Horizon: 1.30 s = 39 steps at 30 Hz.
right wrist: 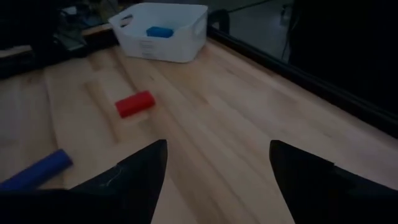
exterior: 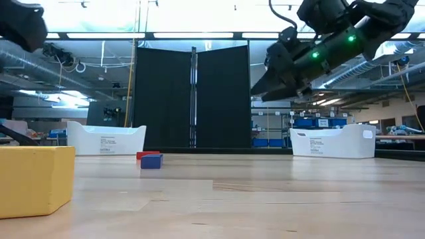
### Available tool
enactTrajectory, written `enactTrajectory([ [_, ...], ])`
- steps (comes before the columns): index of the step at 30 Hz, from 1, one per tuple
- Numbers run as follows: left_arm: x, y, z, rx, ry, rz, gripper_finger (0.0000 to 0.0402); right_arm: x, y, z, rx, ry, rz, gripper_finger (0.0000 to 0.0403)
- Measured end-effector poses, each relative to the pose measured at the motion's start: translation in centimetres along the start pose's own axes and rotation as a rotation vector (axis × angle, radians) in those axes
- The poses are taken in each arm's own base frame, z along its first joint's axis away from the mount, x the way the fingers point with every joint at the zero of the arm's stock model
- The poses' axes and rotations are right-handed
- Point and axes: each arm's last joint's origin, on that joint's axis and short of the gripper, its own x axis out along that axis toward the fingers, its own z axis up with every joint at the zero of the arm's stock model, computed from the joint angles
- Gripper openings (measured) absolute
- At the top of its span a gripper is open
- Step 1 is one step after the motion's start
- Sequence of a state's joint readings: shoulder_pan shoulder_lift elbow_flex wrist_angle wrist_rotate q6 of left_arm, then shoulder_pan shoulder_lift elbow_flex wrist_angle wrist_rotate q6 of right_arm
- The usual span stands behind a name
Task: Sort blocks by size
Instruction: Put the large violet block into the left white bin
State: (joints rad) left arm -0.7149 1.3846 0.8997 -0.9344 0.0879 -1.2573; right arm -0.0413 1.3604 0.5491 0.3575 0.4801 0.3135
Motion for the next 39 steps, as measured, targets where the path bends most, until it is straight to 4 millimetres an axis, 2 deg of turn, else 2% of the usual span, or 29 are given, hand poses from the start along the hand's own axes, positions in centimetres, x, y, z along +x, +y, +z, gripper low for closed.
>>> enactTrajectory([
  [9,1.2,-0.8,-1.3,-0.054,-0.024,0.044,0.0356,-0.3,0.9,0.5,-0.008,-0.066,0.047,0.0294],
  [20,3.9,-1.2,-1.0,-0.017,-0.016,0.167,0.0356,-0.6,1.3,0.6,-0.026,-0.080,0.075,0.0290],
  [28,4.3,-1.8,-0.7,-0.027,-0.041,0.133,0.0355,-0.6,1.4,0.8,-0.035,-0.097,0.079,0.0291],
  [32,3.5,-2.0,1.7,-0.157,-0.177,0.106,0.0355,-0.7,1.4,1.0,-0.030,-0.118,0.084,0.0288],
  [39,3.0,-1.3,9.2,-0.381,-0.419,-0.063,0.0351,-0.7,1.5,1.2,-0.018,-0.139,0.090,0.0290],
])
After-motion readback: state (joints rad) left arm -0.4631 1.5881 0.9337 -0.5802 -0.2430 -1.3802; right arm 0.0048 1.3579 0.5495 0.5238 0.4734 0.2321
